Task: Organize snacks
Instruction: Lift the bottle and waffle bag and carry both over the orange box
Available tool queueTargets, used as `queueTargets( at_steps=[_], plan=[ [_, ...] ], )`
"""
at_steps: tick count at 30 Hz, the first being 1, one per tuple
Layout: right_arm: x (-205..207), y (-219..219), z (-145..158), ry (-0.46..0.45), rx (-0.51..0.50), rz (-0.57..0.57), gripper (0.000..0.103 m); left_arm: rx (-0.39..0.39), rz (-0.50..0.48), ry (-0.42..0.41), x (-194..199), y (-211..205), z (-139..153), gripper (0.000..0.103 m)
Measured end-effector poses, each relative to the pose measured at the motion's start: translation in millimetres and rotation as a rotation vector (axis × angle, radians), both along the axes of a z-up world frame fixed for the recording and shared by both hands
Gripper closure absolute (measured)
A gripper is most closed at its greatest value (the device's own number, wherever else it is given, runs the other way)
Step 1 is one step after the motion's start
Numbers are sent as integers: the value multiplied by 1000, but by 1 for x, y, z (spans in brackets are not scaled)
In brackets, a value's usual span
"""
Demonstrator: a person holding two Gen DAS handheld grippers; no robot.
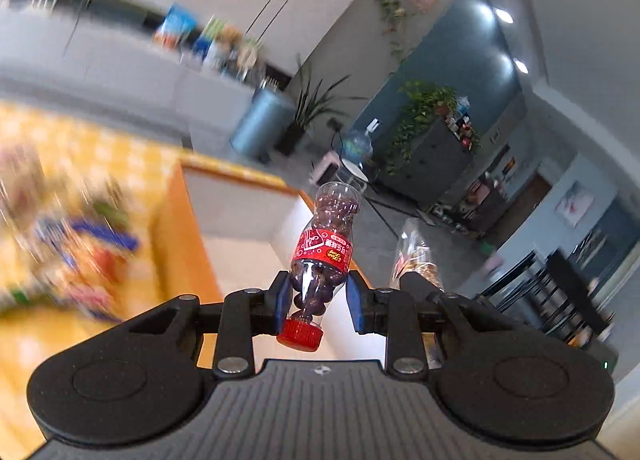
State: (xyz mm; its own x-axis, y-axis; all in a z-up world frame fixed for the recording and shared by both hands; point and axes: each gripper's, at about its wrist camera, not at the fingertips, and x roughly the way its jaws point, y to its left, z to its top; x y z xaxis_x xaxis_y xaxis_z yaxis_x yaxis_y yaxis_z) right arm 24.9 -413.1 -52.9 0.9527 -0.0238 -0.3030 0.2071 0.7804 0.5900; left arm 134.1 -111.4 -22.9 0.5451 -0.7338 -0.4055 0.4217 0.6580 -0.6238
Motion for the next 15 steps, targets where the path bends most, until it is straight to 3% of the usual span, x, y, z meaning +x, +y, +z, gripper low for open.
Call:
queueTargets(
  at_steps=[3,5,10,13,15],
  plan=[
    [2,-3,-6,-12,9,3,23,-93,-27,109,16,-7,-18,70],
    [1,-5,-11,14,2,2,23,-96,-46,149,22,-9,-28,70],
    [4,-9,-11,53,-3,6,24,2,-6,162,20,-21,-42,70],
    [-2,-8,-16,52,-18,23,24,106,29,152,15,-30,-42,70],
    [2,-10,-18,63,-19,28,24,122,35,149,11,-32,-41,70]
  ],
)
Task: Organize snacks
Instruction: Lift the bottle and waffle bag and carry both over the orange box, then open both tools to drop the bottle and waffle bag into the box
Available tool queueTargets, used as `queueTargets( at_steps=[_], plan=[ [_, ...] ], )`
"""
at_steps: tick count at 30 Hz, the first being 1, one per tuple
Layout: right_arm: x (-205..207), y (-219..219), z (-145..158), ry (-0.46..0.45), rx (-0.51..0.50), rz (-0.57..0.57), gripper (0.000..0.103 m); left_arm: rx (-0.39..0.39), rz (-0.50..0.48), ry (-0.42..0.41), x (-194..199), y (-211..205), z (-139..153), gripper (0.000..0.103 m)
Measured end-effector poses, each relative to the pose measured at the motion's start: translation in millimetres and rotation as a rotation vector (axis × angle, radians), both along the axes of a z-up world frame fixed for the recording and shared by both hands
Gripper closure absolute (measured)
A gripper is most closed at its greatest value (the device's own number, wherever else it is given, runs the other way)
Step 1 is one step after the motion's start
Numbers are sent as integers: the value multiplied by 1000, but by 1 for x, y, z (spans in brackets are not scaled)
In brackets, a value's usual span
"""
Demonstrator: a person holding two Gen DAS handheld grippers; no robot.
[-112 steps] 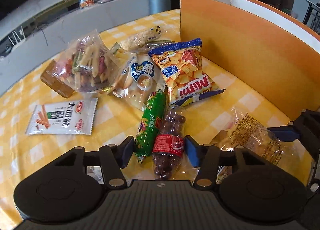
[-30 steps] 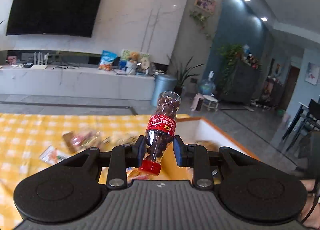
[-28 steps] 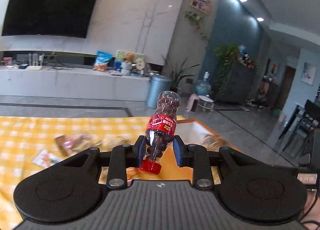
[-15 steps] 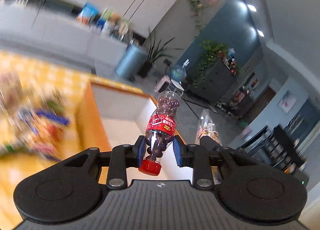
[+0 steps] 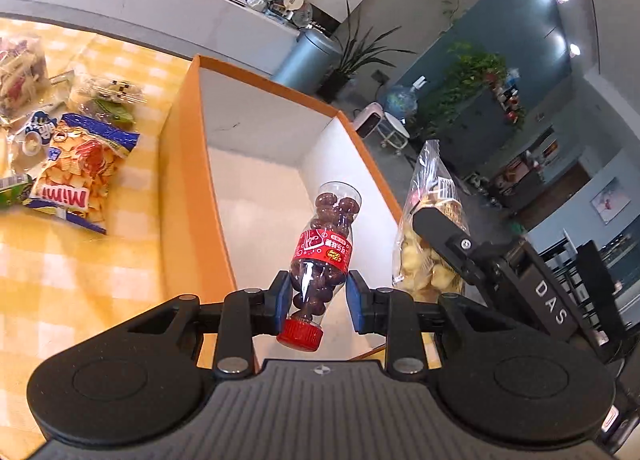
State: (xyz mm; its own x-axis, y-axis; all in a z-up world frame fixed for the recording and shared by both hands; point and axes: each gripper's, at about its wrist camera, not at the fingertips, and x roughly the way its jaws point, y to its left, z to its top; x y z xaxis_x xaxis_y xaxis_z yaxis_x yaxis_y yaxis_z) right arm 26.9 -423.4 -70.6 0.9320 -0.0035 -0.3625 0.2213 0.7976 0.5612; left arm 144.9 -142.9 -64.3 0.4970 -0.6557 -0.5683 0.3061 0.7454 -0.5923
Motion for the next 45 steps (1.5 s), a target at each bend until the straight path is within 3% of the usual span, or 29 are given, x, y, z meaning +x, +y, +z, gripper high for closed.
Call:
queueTargets(
  at_steps=[5,7,9,15,22,26,32,37,41,45],
  plan=[
    [6,-7,-1,11,13,6,24,39,12,-17,-13,-4,0,69],
    [11,-9,-2,17,17,8,24,35,14,-27,-15,-2,2,51],
    [13,-8,-3,23,12,12,24,43,19,-59,-19,1,7,41],
    [22,0,2,46,-53,32,23,94,72,-219,-42,19,34,28],
    [34,25,5,88,-204,24,24,122,132,-287,-64,42,51,24],
    [52,33,0,217,-316,-43,23,138,136,-288,-66,48,53,24],
    [70,46,-7,314,-432,-50,23,177,157,-275,-65,56,53,24],
    [75,47,-13,359,-448,-7,23,161,163,-276,-66,68,55,24],
    [85,60,-20,445,-545,10,23,190,189,-272,-67,72,59,24],
    [84,57,-20,442,-516,40,23,131,162,-273,-66,85,59,19]
  ],
)
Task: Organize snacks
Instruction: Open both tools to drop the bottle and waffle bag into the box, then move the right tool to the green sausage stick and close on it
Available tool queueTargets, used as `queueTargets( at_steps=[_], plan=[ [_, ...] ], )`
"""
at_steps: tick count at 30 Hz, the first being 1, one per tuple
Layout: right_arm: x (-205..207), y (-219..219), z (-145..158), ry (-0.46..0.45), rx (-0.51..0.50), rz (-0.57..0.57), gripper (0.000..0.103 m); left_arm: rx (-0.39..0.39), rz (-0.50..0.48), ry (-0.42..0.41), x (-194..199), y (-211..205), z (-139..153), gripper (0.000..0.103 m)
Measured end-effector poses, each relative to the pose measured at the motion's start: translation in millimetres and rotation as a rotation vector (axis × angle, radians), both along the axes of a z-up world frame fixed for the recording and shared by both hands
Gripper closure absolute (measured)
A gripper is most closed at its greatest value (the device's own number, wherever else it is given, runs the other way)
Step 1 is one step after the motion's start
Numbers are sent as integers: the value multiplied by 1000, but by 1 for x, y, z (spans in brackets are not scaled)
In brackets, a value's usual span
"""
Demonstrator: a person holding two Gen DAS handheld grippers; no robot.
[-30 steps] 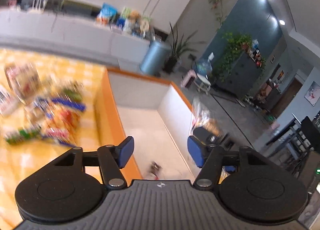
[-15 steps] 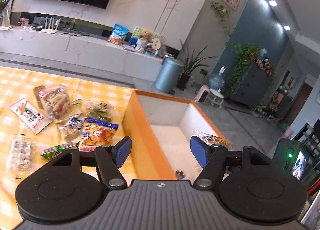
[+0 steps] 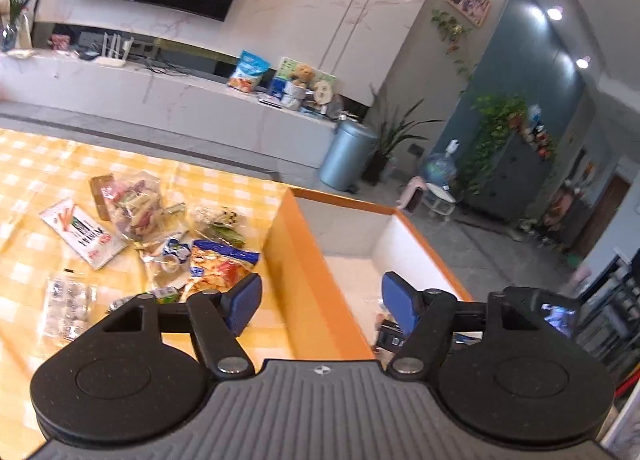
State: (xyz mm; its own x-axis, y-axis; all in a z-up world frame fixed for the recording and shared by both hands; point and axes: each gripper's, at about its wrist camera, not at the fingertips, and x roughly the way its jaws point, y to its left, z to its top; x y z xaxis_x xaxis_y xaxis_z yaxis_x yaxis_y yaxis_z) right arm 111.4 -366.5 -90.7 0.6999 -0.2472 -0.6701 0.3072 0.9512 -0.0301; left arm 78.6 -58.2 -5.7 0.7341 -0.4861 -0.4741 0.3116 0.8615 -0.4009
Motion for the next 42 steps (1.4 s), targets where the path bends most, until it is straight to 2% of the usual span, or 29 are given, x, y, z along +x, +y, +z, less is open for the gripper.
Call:
queueTargets(
  at_steps=[6,8,11,12,15,20,23,28,34,37,42],
  plan=[
    [5,9,-5,33,-57,-21,22,41,15,-8,-2,5,0,19],
    [3,10,-5,23,-35,-7,20,36,18,2,0,7,0,19],
    [-9,3,1,-54,72,40,10,40,53,25,3,11,1,18],
    [-14,0,2,-85,117,62,4,39,61,26,2,12,1,18],
    [-23,-5,5,-161,207,90,3,36,61,18,1,16,2,17],
    [-27,-5,10,-213,210,58,3,73,36,-6,-1,18,7,16],
    [-33,-2,16,-275,216,82,3,85,46,-13,-2,18,10,15],
    [-51,11,36,-387,165,119,3,89,48,-12,-7,26,16,15],
    [-58,41,71,-445,237,201,3,137,118,-7,-16,50,22,15],
    [-53,64,79,-411,295,225,3,128,138,-5,-20,71,21,15],
    [-28,97,70,-222,412,193,3,107,176,36,-16,105,12,15]
  ],
)
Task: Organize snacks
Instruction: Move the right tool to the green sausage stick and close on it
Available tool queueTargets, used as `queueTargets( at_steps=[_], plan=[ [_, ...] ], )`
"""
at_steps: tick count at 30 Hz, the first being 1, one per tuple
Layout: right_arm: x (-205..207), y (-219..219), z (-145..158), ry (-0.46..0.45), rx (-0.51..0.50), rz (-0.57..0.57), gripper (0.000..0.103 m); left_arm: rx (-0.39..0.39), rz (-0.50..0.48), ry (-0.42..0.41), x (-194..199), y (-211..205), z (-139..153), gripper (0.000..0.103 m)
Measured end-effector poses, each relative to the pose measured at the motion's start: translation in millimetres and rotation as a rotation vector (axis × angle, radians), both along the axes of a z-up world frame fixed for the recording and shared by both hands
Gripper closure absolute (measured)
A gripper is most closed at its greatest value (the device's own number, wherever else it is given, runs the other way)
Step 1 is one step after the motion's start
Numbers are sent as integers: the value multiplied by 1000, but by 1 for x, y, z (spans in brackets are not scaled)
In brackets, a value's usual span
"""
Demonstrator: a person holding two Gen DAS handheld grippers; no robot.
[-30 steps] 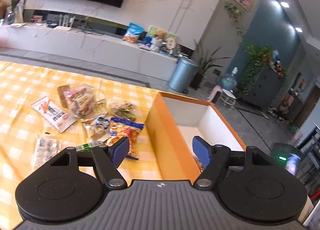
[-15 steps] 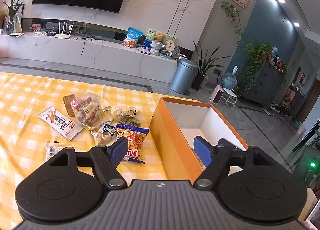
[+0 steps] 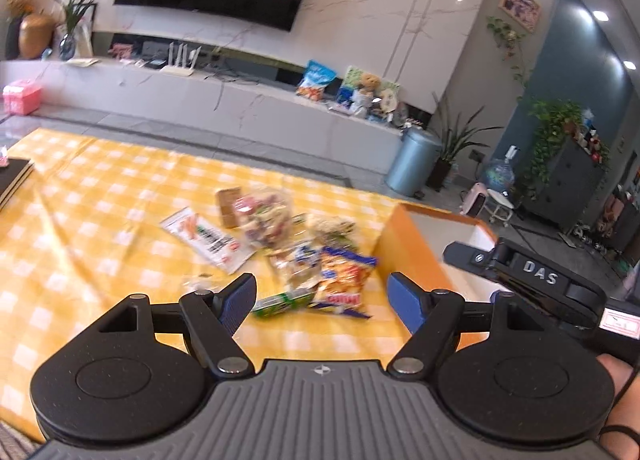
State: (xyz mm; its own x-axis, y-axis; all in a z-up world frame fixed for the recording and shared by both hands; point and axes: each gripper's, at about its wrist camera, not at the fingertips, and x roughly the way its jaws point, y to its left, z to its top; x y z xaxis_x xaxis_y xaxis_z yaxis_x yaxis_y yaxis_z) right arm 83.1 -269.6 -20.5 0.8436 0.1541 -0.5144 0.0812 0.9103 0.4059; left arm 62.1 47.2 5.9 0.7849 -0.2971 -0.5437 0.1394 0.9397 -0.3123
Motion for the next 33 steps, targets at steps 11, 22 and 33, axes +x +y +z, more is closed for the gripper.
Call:
queueTargets(
  at_steps=[11,22,33],
  plan=[
    [0,52,-53,-52,-130,-30,6,-37,191,66,27,67,-48,15],
    [29,72,-101,45,-208,49,6,36,135,128,51,60,-88,15],
    [30,63,-117,41,-136,56,7,68,72,315,101,34,-124,15]
  ],
)
